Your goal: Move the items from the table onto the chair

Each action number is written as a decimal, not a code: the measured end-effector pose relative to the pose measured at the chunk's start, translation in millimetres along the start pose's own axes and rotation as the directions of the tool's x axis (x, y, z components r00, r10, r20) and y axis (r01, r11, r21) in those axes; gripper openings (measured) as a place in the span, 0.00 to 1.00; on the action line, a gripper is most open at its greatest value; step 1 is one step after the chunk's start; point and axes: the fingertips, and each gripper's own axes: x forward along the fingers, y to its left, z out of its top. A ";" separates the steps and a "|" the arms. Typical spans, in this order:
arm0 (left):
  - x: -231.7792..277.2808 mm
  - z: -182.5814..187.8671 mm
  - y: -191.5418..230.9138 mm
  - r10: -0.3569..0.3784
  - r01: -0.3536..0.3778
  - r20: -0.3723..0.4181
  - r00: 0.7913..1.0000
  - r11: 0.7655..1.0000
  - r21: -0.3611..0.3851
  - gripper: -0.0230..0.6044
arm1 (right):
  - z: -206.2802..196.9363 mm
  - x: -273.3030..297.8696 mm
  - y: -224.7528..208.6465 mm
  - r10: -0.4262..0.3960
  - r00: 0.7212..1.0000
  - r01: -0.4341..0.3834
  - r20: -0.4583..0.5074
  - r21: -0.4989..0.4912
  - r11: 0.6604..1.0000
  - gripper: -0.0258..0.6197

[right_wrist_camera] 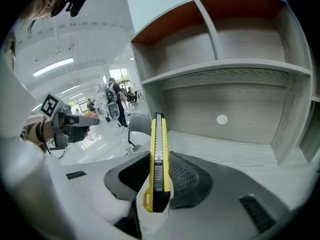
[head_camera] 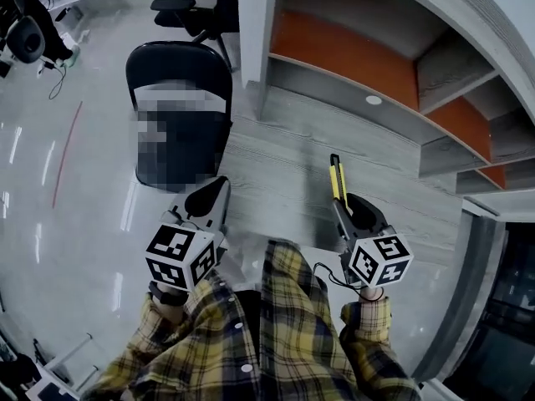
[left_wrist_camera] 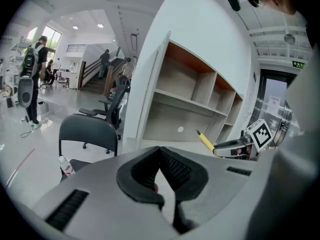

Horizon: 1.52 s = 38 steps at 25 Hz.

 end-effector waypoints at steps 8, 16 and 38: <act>-56.0 -4.8 137.6 0.048 -0.048 -0.004 0.999 0.998 -0.030 0.04 | 17.2 93.7 138.8 0.091 0.996 -0.092 -0.024 -0.038 0.995 0.23; -99.1 -5.8 244.8 0.073 -0.072 0.004 0.997 0.995 -0.073 0.04 | 31.1 184.7 262.2 0.177 0.982 -0.182 -0.068 -0.078 0.980 0.23; -96.8 -110.3 376.2 0.180 -0.185 -0.051 0.982 0.887 -0.423 0.04 | -32.8 420.5 351.5 0.250 0.946 -0.253 -0.207 0.009 0.967 0.23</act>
